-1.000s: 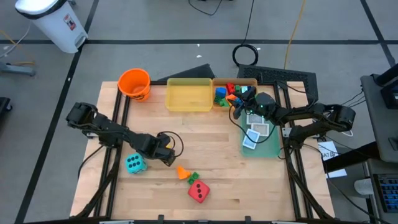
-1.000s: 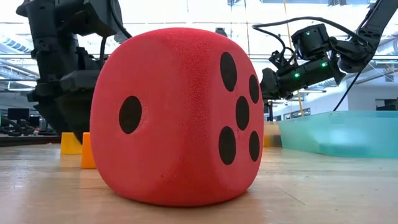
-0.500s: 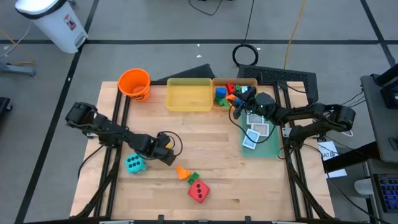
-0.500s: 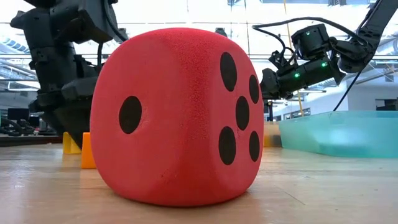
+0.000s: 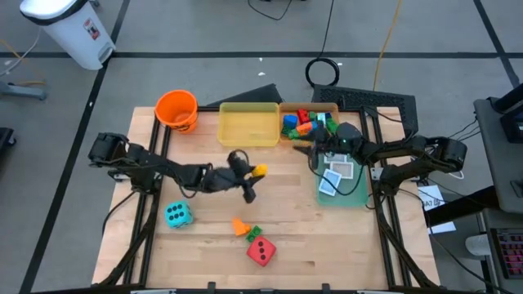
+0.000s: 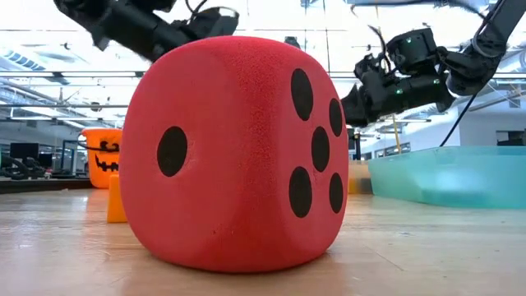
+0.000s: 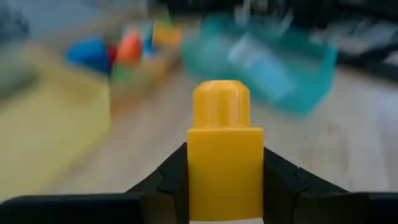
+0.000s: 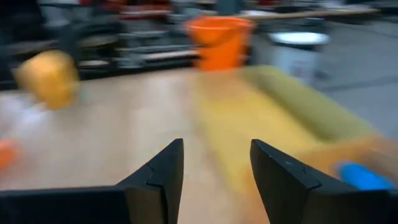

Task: Pick & Place Toys
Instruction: Put the yellow game piece into the orange bin

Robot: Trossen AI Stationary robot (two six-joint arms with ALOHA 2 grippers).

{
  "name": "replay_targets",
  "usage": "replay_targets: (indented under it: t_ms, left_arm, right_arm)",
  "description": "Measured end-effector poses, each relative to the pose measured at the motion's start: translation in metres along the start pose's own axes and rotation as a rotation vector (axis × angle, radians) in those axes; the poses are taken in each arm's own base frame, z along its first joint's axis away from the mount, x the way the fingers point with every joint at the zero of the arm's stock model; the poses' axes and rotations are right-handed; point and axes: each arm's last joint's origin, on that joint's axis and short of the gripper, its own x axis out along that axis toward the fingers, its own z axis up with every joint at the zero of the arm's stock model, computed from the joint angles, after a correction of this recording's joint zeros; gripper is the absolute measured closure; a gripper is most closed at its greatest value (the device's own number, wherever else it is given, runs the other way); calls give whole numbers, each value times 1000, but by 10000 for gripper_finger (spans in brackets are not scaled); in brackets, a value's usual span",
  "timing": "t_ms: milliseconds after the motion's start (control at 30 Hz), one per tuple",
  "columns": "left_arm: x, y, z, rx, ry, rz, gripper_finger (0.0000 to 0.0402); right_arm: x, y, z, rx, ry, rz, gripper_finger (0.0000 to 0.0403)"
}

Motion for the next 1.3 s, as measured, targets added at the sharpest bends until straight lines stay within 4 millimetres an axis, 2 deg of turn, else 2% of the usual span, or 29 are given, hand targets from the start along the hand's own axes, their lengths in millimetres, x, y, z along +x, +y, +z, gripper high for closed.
replay_targets:
  t_ms: [67,167,367,467,600,767,933,1200,1300]
  left_arm:
    - [4,4,12,35,-87,-38,270]
    - [8,13,24,59,-156,-75,270]
    - [29,25,24,51,-214,-135,270]
    - [40,26,19,48,-244,-221,270]
    - [50,20,21,89,-273,-291,270]
    - [55,14,29,141,-299,-317,270]
    - [52,13,36,160,-339,-322,270]
    - [51,11,35,145,-328,-330,271]
    - [51,10,35,144,-327,-327,271]
  right_arm:
    - [1,7,2,-8,-21,96,250]
    - [3,18,8,-4,-73,140,248]
    - [4,42,20,1,-205,207,215]
    - [6,54,23,-10,-256,249,183]
    - [14,67,26,20,-261,204,138]
    - [31,84,34,35,-244,371,117]
    - [41,90,31,31,-228,397,135]
    - [39,86,34,26,-228,388,225]
    - [39,86,33,23,-222,387,246]
